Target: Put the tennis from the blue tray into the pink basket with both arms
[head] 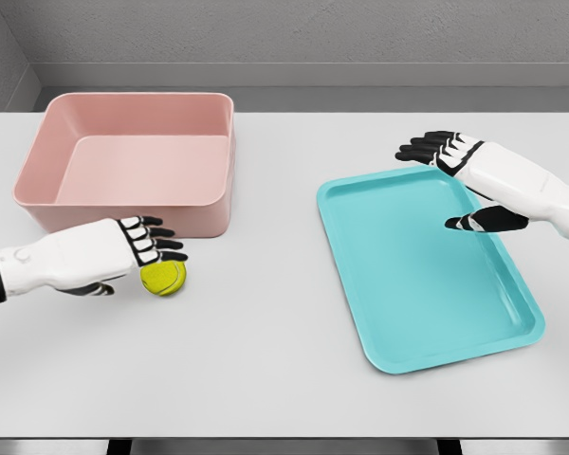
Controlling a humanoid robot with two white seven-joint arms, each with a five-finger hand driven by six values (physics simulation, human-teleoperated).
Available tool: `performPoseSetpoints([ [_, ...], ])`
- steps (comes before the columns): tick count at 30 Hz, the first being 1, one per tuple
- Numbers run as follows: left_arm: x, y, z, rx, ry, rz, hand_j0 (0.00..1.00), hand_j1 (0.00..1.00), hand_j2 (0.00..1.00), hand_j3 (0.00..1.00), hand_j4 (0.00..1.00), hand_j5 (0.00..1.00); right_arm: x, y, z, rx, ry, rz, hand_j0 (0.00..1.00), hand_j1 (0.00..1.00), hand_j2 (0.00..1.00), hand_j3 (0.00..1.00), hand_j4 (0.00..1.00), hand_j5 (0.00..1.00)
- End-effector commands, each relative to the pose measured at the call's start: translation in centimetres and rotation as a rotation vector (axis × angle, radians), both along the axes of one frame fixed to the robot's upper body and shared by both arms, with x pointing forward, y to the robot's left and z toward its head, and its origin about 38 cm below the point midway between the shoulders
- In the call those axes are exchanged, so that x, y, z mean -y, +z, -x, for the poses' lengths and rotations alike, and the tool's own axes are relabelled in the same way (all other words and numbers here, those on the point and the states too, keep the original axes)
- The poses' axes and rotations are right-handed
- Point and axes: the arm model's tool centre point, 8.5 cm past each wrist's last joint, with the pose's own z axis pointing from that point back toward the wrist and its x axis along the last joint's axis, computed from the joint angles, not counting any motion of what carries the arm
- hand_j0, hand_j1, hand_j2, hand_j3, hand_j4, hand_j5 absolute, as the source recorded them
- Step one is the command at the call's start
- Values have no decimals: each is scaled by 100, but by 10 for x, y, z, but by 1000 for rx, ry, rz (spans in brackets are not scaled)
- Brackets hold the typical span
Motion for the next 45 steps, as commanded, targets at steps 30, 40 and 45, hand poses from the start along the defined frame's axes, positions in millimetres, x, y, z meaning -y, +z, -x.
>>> performPoseSetpoints([
  [30, 14, -15, -6, -35, -30, -4, 95, 95, 95, 95, 95, 95, 8, -5, 0, -21, -23, -11, 100, 100, 100, 100, 100, 100],
  [40, 20, -20, -12, -51, -39, -12, 95, 95, 95, 95, 95, 95, 8, -6, 0, -22, -25, -9, 100, 100, 100, 100, 100, 100],
  [45, 20, -22, -13, -53, -35, -9, 95, 95, 95, 95, 95, 95, 8, -6, 0, -22, -24, -11, 100, 100, 100, 100, 100, 100],
])
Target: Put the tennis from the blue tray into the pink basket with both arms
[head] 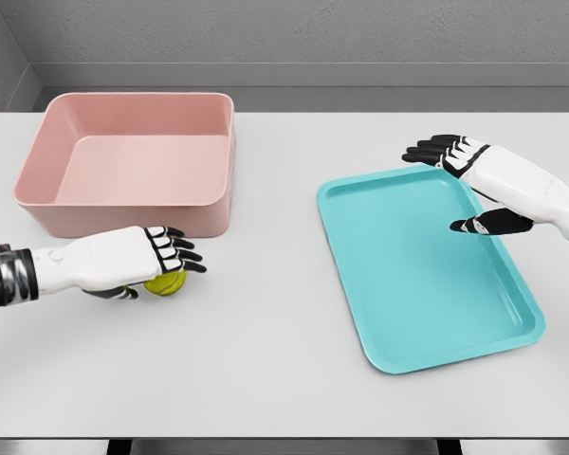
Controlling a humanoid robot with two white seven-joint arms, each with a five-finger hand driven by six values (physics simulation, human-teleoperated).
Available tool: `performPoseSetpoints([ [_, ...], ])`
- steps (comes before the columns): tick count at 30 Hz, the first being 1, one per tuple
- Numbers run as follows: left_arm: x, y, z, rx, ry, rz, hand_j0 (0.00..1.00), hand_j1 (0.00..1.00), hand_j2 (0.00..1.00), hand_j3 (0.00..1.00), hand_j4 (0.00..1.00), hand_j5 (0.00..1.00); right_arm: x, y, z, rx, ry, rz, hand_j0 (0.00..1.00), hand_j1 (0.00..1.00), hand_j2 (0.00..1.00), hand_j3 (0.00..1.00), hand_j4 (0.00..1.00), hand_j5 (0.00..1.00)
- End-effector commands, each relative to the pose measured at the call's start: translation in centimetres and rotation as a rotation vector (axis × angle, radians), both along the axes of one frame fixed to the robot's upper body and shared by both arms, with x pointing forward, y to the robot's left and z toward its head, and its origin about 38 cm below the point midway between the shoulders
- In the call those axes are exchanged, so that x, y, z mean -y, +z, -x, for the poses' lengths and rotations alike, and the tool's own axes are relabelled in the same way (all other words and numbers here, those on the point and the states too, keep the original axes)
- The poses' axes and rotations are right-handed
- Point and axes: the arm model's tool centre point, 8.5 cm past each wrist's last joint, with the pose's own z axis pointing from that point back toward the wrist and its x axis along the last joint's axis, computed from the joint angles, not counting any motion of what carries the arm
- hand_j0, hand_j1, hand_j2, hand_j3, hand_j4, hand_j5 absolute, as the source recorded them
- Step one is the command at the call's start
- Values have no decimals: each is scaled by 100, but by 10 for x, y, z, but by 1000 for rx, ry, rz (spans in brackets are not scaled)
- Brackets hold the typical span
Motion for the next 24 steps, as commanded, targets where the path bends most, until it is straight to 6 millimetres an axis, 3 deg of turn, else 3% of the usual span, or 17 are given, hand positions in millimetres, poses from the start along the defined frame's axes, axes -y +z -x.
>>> performPoseSetpoints([
  [1, 0, -1, -1, -4, 5, 6, 95, 95, 95, 95, 95, 95, 0, 1, 0, -2, 0, -8, 100, 100, 100, 100, 100, 100],
  [24, 5, -16, -10, -38, 17, 8, 95, 95, 95, 95, 95, 95, -1, 1, 0, 0, 2, -9, 100, 100, 100, 100, 100, 100],
])
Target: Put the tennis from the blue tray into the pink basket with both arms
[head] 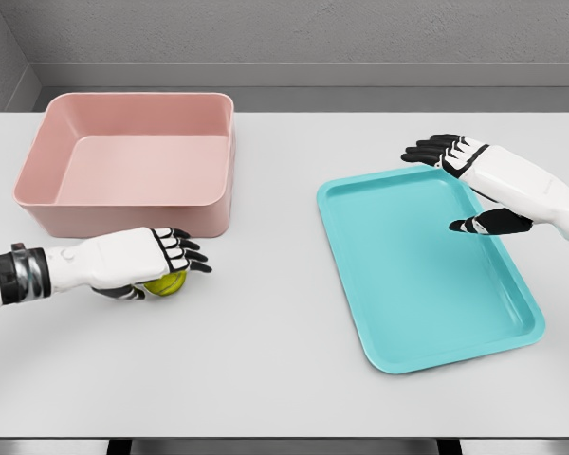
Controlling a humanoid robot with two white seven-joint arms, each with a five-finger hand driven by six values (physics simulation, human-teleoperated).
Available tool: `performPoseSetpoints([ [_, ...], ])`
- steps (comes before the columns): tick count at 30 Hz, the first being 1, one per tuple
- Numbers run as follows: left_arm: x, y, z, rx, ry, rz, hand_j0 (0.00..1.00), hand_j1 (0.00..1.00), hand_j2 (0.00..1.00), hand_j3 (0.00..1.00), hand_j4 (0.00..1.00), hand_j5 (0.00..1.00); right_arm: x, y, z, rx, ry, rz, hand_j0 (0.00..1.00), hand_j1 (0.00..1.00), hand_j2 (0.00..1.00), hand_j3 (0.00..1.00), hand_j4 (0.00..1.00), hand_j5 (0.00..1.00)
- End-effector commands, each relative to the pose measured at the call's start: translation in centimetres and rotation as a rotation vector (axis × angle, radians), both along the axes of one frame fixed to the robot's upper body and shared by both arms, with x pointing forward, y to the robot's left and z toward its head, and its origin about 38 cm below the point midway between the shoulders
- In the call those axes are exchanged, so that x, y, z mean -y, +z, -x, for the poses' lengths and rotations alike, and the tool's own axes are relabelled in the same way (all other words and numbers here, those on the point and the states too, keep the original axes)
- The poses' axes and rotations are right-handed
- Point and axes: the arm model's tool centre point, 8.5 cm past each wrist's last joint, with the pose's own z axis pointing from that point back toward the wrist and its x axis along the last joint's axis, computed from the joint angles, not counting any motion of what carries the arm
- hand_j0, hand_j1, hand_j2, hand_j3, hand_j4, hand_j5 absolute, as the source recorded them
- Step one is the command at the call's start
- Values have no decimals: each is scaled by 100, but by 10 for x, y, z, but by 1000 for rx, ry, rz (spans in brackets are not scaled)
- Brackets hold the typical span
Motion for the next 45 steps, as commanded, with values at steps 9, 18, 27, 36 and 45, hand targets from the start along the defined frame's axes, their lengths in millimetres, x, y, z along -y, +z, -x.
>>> performPoseSetpoints([
  [9, 1, -6, -1, -38, -1, -35, 65, 65, 65, 65, 65, 65, 1, 0, 0, -5, -2, -6, 100, 100, 100, 100, 100, 100],
  [18, 0, -5, -2, -46, -2, -52, 43, 43, 43, 43, 43, 43, 0, 0, 0, -4, -1, -7, 100, 100, 100, 100, 100, 100],
  [27, 8, 13, -1, -22, -32, -19, 44, 44, 44, 44, 44, 44, 1, 0, 0, -5, -2, -6, 100, 100, 100, 100, 100, 100],
  [36, 6, 38, 2, -2, -48, 13, 45, 45, 45, 45, 45, 45, 1, 0, 0, -4, -1, -5, 100, 100, 100, 100, 100, 100],
  [45, 5, 62, -9, 38, -46, 43, 45, 45, 45, 45, 45, 45, 1, 0, 0, -4, -1, -5, 100, 100, 100, 100, 100, 100],
])
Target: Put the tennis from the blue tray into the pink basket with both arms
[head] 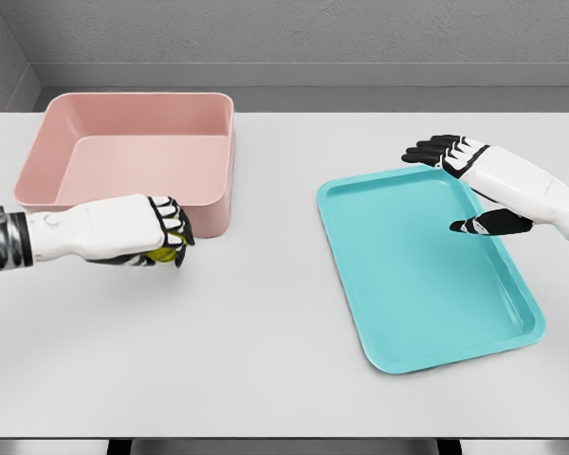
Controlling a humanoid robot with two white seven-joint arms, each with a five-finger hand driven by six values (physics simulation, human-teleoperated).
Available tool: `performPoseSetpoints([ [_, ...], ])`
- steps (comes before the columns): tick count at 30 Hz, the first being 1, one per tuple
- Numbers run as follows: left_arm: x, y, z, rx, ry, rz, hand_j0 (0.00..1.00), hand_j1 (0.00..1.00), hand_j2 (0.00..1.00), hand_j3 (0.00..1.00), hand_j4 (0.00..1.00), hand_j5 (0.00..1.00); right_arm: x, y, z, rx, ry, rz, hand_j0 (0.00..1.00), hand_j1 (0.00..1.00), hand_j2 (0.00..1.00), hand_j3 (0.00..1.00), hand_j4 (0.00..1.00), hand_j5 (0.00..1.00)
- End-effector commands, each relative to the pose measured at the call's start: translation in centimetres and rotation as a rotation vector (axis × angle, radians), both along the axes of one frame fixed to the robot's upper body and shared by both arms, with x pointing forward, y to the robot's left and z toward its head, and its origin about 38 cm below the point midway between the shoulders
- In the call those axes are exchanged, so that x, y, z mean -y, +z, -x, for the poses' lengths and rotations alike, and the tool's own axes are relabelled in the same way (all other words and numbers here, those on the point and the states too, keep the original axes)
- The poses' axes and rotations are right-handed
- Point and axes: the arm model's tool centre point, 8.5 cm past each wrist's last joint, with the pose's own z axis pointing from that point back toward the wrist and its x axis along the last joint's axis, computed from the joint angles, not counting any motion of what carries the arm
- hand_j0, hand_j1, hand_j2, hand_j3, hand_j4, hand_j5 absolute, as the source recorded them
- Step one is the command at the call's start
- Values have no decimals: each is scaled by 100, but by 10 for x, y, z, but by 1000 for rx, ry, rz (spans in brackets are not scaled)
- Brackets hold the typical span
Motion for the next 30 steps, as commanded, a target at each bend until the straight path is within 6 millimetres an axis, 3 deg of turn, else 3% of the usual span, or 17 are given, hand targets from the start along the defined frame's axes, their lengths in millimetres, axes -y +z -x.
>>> performPoseSetpoints([
  [1, -1, 1, 0, -8, 4, 14, 45, 45, 45, 45, 45, 45, 0, 1, 0, -2, 0, -7, 100, 100, 100, 100, 100, 100],
  [17, -13, 32, -26, 42, 56, 41, 45, 45, 45, 45, 45, 45, 1, 0, 0, -3, -2, -6, 100, 100, 100, 100, 100, 100],
  [21, -27, 33, -41, 44, 112, 40, 45, 45, 45, 45, 45, 45, 1, 0, 0, -3, -2, -6, 100, 100, 100, 100, 100, 100],
  [30, -27, 36, -75, 54, 173, 80, 45, 45, 45, 45, 45, 45, 1, 0, 0, -3, -2, -6, 100, 100, 100, 100, 100, 100],
])
